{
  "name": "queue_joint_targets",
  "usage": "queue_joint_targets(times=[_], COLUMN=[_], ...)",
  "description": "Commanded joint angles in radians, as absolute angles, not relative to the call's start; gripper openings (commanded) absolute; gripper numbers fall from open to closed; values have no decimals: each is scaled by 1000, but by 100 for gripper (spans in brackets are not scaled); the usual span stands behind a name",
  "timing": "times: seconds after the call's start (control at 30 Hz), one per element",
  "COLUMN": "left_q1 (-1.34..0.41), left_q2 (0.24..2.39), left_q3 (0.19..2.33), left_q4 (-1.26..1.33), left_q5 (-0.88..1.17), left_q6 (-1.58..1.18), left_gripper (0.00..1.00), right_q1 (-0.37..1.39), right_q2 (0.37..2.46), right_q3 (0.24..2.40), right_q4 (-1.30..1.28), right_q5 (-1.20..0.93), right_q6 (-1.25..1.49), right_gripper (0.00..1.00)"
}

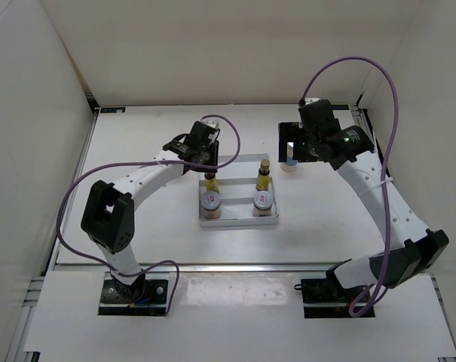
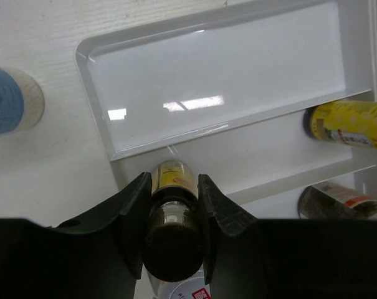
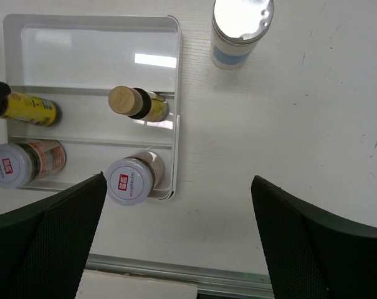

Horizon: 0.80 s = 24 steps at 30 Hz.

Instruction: Organize the condiment bottles

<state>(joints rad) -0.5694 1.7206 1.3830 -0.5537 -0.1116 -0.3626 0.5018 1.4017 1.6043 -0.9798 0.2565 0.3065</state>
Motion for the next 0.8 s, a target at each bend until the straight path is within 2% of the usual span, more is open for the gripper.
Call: queue_joint_targets(times=[0.0, 0.1, 0.2, 0.27, 0.3, 0.4, 0.57, 0.77], left_q1=[-578, -578, -578, -578, -578, -588, -588, -588], left_q2=[1680, 1680, 1671, 1671, 1671, 1671, 1635, 1493], left_q3=[1397, 1407, 1407, 1420, 1420, 1420, 1411, 1459], left_q4=[-520, -537, -548, -577, -577, -577, -589, -632], left_q5=[-130, -141, -152, -161, -161, -175, -218, -342], left_q6=[-370, -360, -360, -360, -373, -382, -394, -321], left_gripper=[19, 23, 35, 48, 72, 98, 100, 100], right_q1=[482, 482, 472, 472, 472, 472, 433, 301], right_q2=[1355, 1355, 1355, 1344, 1335, 1335, 1336, 1478], right_q3=[1597, 1597, 1597, 1586, 1586, 1577, 1577, 1601], right_q4=[-985, -985, -994, -994, -1003, -1003, -1003, -884], right_q5=[272, 262, 262, 262, 262, 288, 313, 160], right_q6=[298, 298, 298, 298, 298, 298, 307, 250], right_gripper=[100, 100, 100, 100, 100, 100, 100, 100])
